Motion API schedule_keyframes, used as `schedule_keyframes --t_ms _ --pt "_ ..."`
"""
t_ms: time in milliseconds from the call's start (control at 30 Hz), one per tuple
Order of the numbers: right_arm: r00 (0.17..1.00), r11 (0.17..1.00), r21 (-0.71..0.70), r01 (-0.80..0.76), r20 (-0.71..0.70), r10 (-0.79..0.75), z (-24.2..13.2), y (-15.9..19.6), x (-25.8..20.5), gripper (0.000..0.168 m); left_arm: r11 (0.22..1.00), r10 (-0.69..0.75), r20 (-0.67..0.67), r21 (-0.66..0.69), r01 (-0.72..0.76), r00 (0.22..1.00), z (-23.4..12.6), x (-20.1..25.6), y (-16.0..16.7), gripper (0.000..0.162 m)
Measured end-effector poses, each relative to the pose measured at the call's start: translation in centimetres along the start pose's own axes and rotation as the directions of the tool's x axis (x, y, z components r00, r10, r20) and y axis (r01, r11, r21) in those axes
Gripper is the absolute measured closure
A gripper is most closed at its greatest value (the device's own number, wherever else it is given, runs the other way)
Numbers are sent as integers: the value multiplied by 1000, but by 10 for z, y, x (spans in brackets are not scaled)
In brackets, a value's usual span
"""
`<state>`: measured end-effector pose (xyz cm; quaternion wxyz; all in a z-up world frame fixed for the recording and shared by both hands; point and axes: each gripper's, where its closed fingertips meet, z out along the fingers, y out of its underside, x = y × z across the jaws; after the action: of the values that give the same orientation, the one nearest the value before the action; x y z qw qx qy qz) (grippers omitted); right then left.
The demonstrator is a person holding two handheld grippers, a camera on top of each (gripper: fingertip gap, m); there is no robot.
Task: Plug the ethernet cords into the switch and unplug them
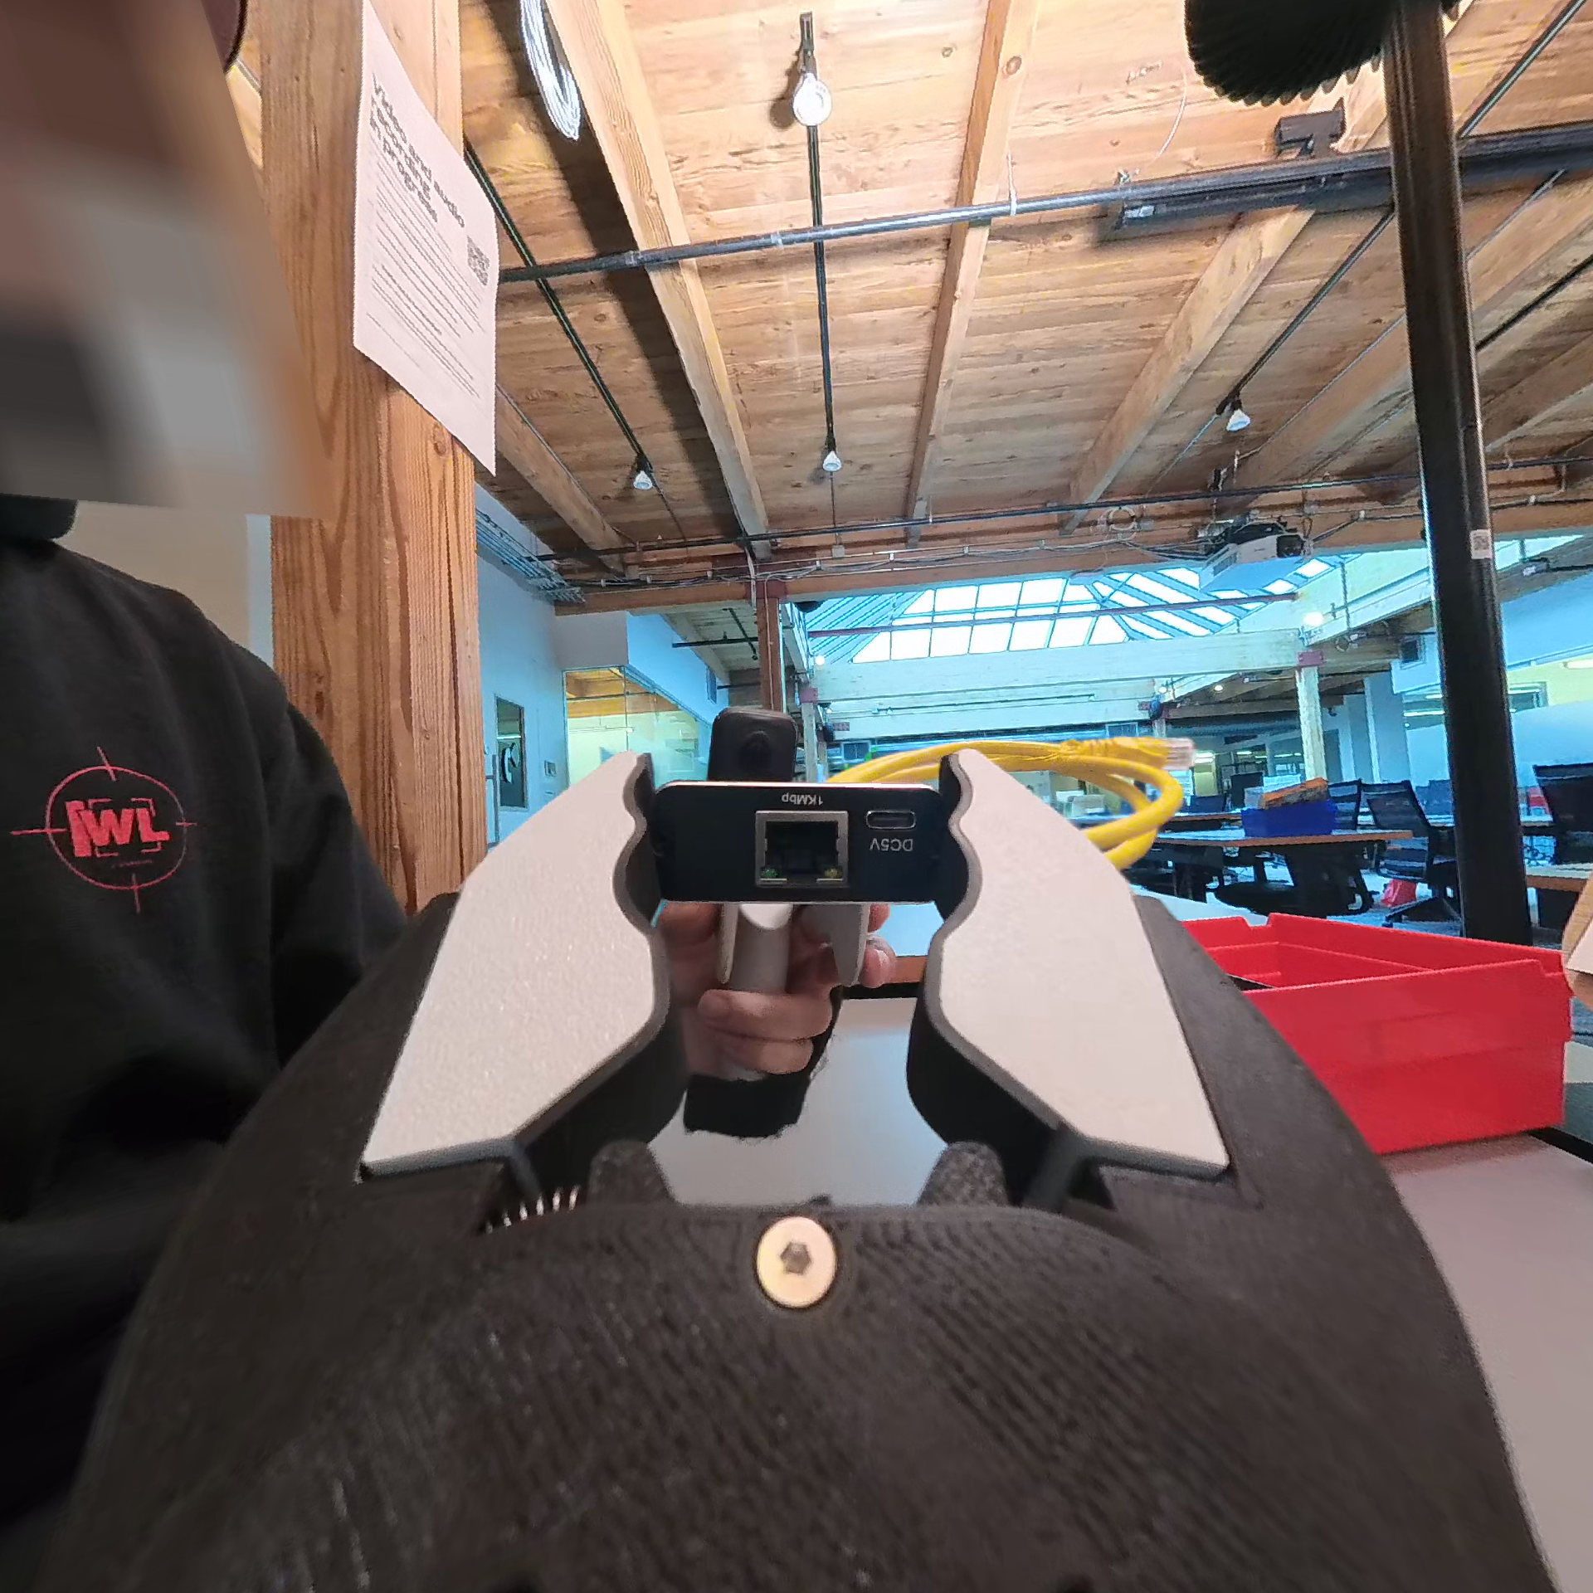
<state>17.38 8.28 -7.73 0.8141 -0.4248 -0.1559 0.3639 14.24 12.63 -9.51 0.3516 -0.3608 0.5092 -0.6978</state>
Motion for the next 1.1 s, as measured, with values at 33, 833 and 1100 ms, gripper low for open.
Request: schedule_keyframes --t_ms 33,833,1100 --pt "1000 1000 -1 -4 1 4 0 0 0 105 1000 6 -9 -9 -6 1000 0 1 0 144" --pt "999 999 -39 -9 36 11 1 7 -5 105 986 54 -52 -158 -62 997 -1 8 8 143" --pt "1000 997 -78 -6 23 7 1 13 -3 104 978 90 -9 -189 -90 996 -1 4 11 144"
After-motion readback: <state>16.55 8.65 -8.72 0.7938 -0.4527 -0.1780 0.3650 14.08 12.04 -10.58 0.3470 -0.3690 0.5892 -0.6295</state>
